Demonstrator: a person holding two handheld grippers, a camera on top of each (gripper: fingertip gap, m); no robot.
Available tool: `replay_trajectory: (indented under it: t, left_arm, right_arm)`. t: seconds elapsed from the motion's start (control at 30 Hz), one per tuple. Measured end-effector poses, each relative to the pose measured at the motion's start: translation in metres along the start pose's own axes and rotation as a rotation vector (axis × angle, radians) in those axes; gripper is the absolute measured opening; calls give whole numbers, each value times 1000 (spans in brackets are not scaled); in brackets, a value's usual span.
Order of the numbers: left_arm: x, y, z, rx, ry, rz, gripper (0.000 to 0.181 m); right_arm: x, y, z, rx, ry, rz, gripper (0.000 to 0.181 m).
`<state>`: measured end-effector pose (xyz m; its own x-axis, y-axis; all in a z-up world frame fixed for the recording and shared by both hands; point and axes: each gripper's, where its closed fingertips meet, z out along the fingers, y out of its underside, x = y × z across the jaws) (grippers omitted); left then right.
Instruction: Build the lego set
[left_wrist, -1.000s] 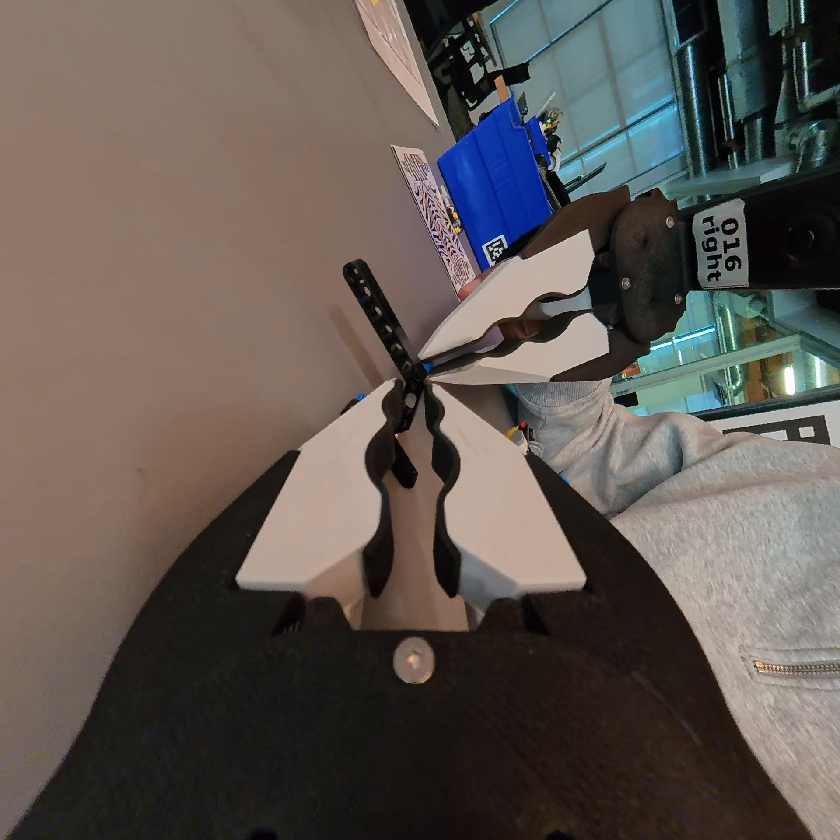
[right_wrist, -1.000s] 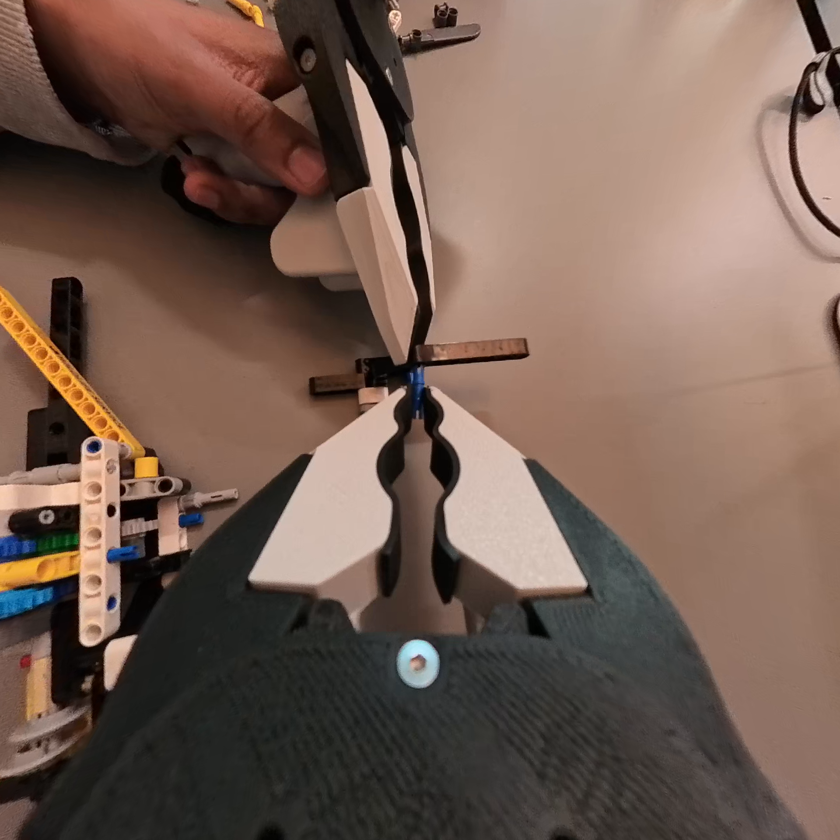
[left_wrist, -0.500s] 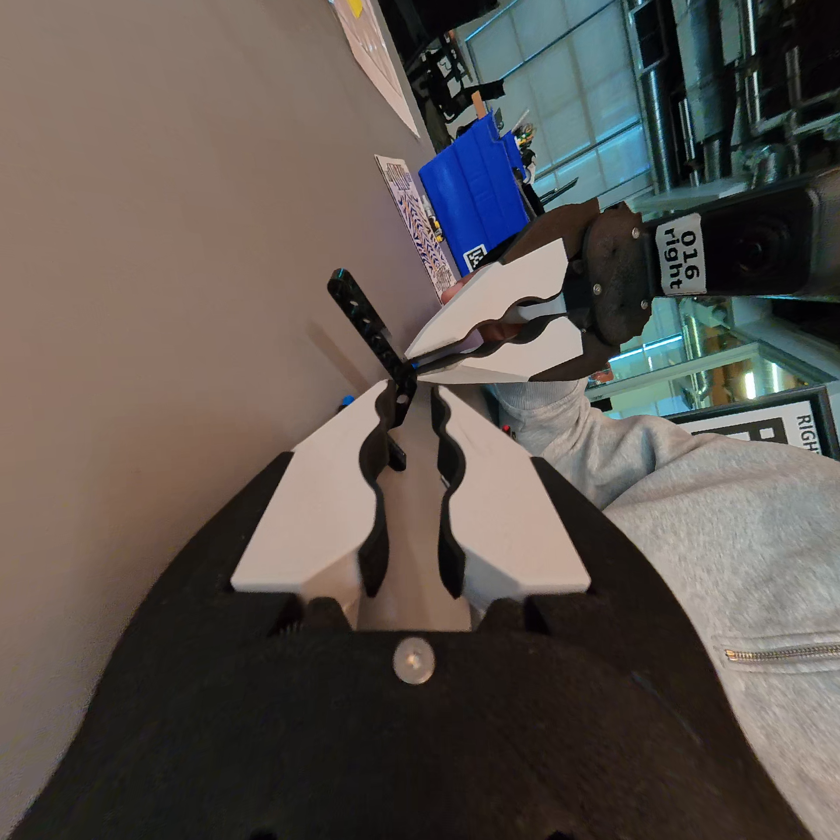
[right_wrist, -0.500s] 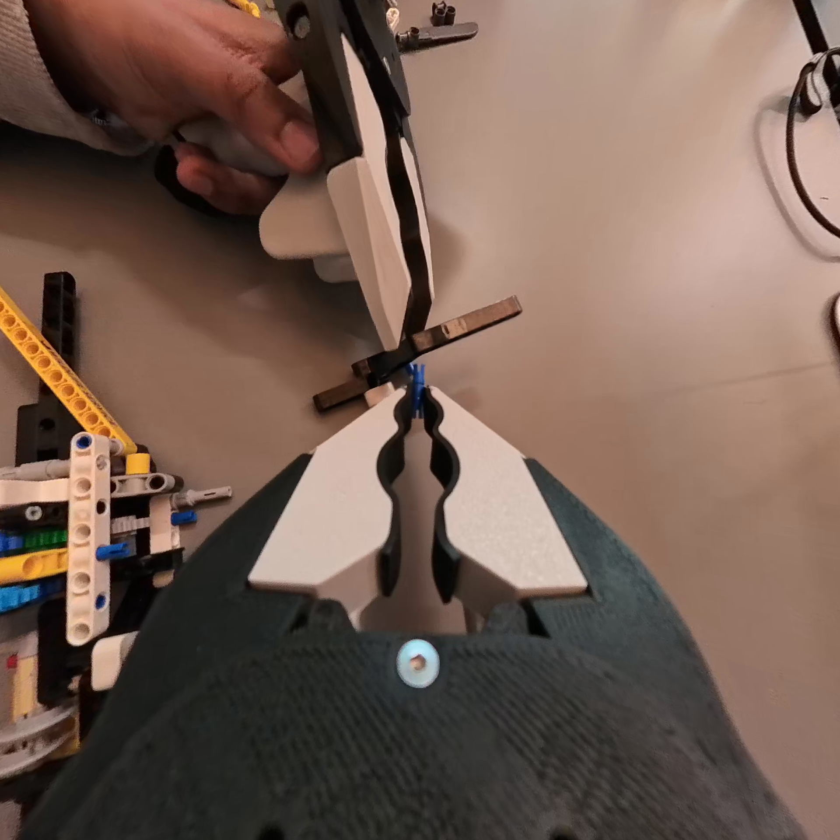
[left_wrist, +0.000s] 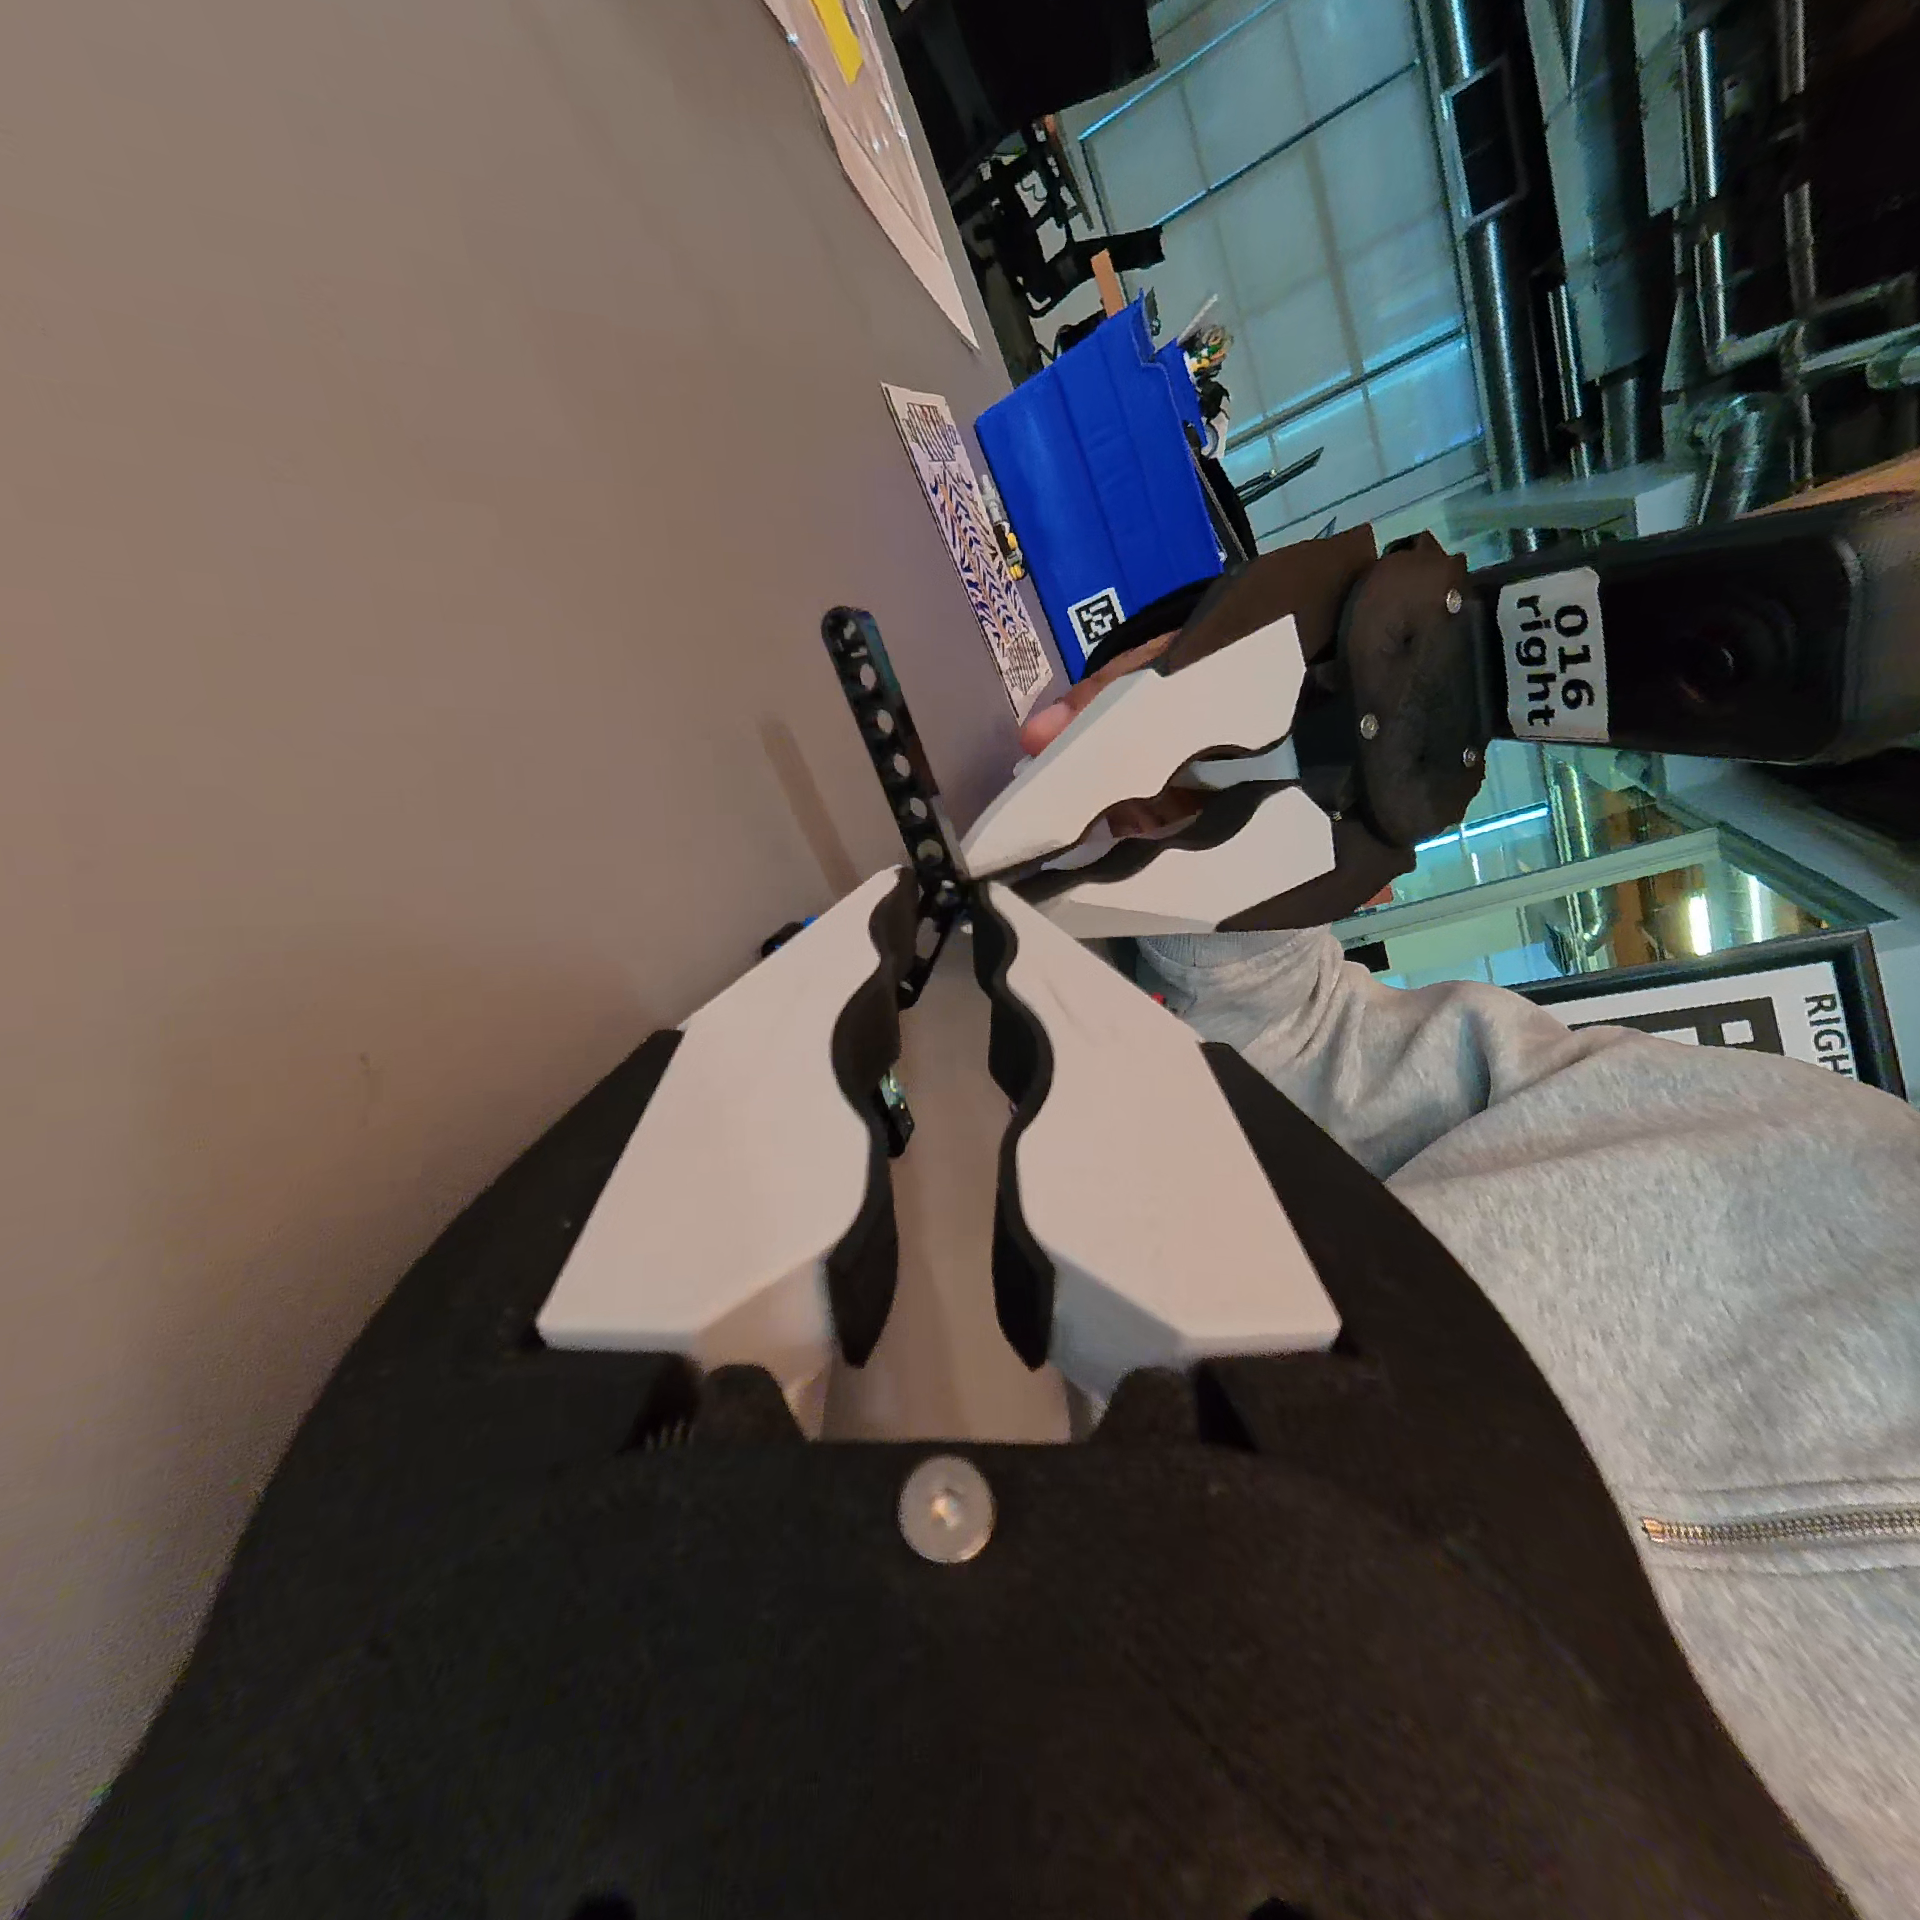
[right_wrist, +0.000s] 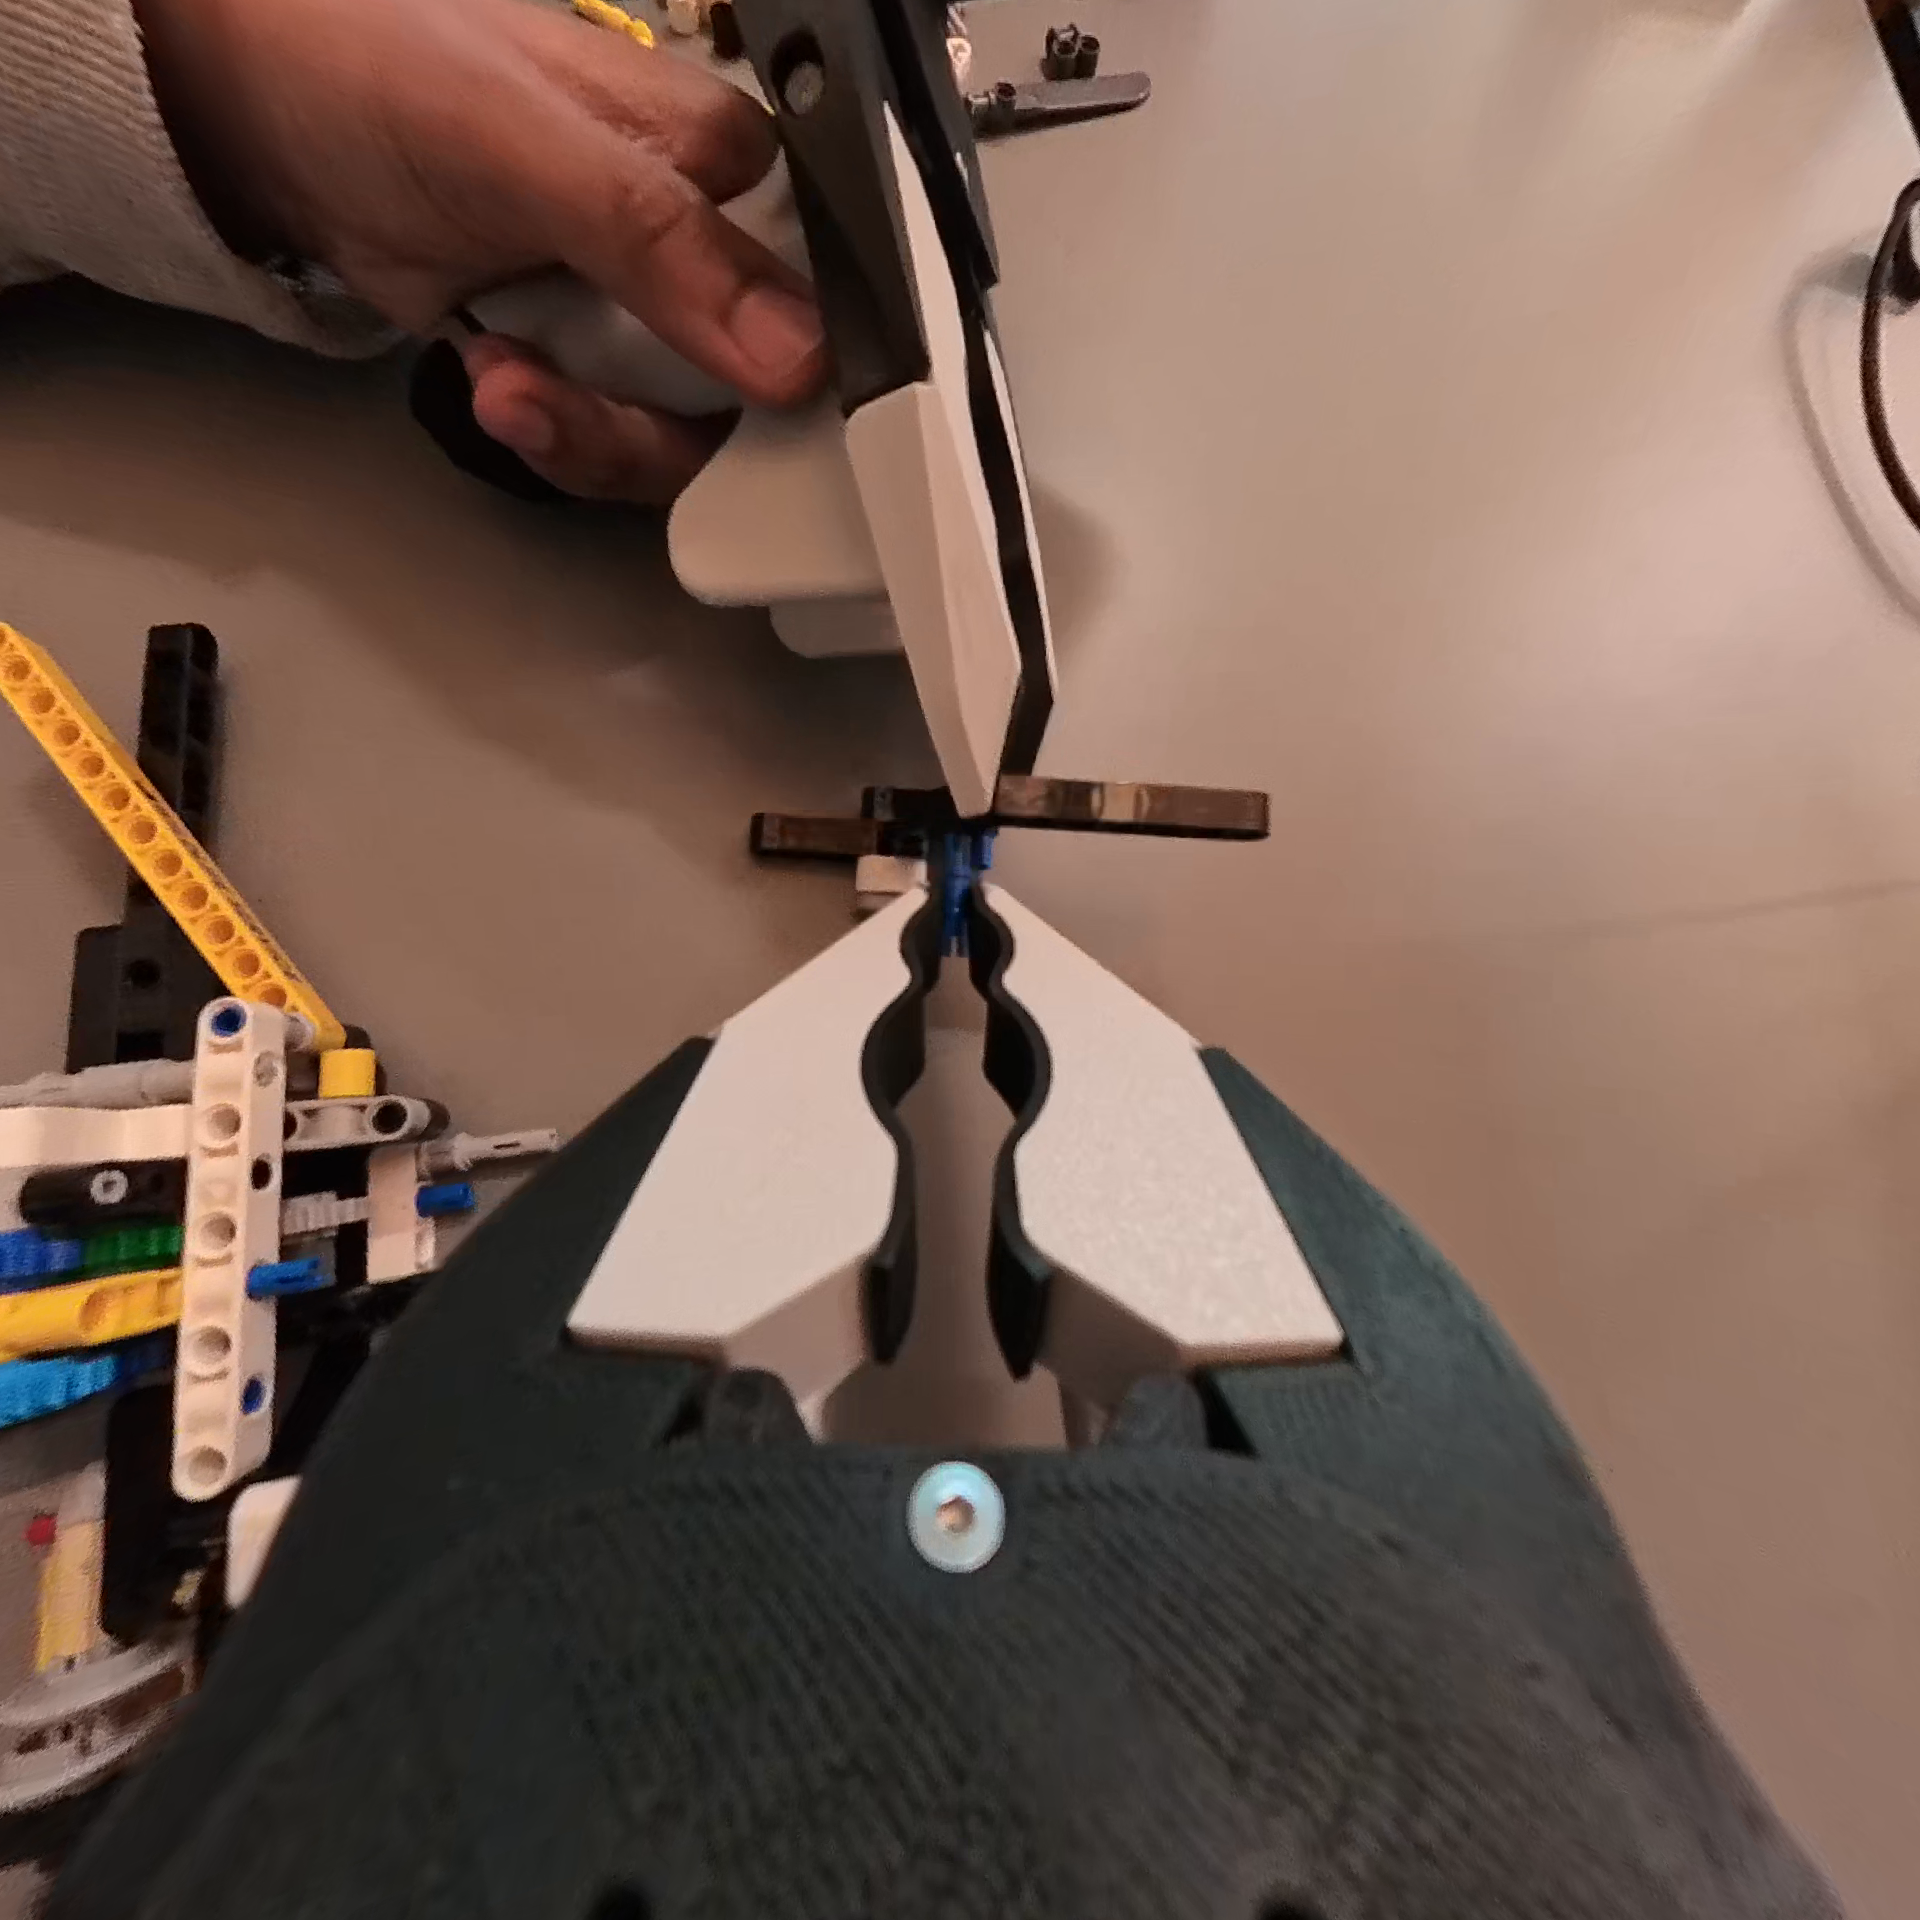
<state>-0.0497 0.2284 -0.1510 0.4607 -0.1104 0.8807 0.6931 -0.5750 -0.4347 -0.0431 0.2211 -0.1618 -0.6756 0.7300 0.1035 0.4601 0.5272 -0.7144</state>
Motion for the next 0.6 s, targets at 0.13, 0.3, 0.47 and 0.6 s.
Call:
replay_trajectory:
  t: [0.13,0.3,0.47,0.6]
  left_arm:
    - [2,0,0,-1,14,-3,7]
    - [2,0,-1,-1,28,-19,7]
    - [3,2,0,-19,32,-26,6]
    - [2,4,1,-41,40,-46,6]
  right_arm:
    - [4,0,-3,6,15,10,2]
    - [6,-2,-4,16,28,9,2]
    - [7,-3,-4,16,50,-28,2]
    - [6,-2,-4,8,62,-76,2]
